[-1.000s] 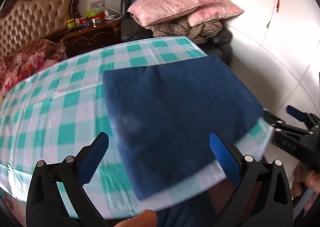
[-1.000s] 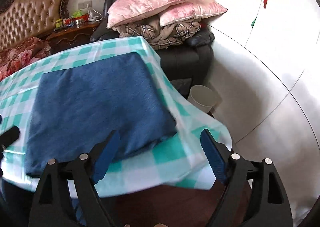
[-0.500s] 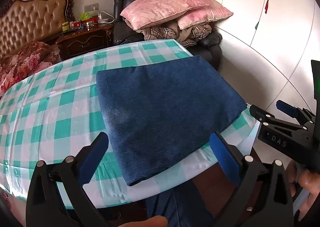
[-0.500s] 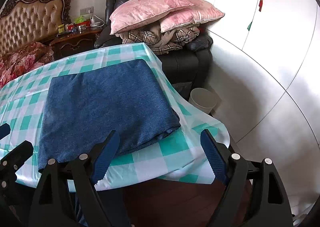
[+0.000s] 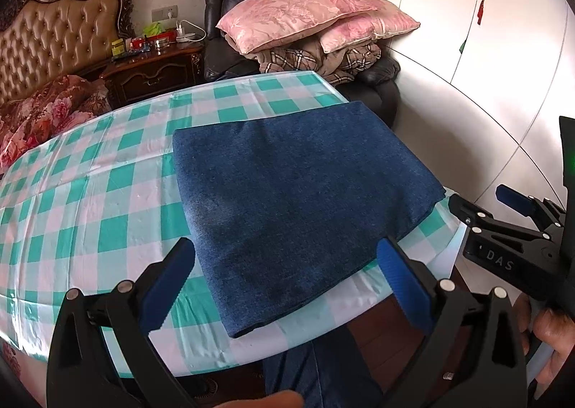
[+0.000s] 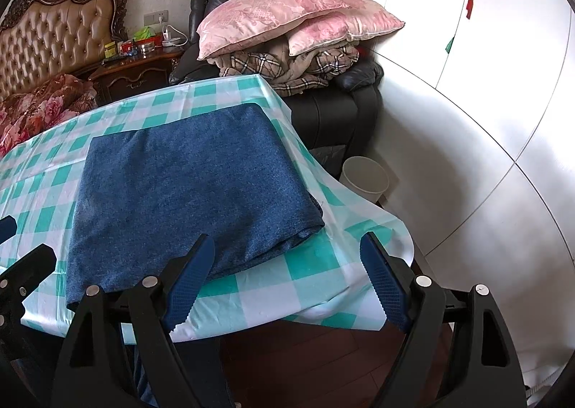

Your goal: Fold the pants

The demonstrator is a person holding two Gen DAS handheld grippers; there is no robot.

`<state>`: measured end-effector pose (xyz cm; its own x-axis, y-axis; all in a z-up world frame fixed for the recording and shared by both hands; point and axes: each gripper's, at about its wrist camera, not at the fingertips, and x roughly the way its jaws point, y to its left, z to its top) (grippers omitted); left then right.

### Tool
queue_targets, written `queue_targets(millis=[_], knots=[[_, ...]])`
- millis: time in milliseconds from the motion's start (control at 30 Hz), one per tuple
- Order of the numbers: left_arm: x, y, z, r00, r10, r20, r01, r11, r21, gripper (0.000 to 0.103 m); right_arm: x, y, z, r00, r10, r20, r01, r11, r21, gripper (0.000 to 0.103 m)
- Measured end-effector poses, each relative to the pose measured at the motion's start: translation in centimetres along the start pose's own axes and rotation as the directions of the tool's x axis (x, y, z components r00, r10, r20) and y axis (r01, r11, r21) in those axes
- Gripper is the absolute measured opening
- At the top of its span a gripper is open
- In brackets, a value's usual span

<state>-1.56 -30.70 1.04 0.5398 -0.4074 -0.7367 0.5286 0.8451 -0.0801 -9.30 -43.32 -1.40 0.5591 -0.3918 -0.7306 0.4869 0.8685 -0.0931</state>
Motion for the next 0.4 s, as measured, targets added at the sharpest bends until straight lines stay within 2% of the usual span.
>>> queue_targets(millis=[67, 167, 233, 400], knots=[[-0.1, 0.0, -0.1, 1.0, -0.015, 0.019, 0.015, 1.0, -0.003, 0.101, 0.2, 0.0, 0.0, 1.0, -0.001, -0.002, 0.001, 1.0, -0.001, 0.08], [0.6, 0.3, 0.1, 1.0, -0.027, -0.004, 0.026, 1.0, -0.009, 0.101, 0.2, 0.1, 0.0, 1.0, -0.001, -0.003, 0.001, 1.0, -0.002, 0.08], [0.8, 0.5, 0.2, 0.998, -0.066, -0.022, 0.066, 0.998, -0.02, 0.101, 0.1, 0.1, 0.0, 1.0, -0.005, 0.001, 0.005, 1.0, -0.003, 0.08], [0.2, 1.7, 0.0, 0.996, -0.091, -0.009, 0.09, 0.995, -0.053, 0.101, 0.6, 0.2, 0.0, 1.0, 0.002, 0.0, -0.002, 1.0, 0.001, 0.081]])
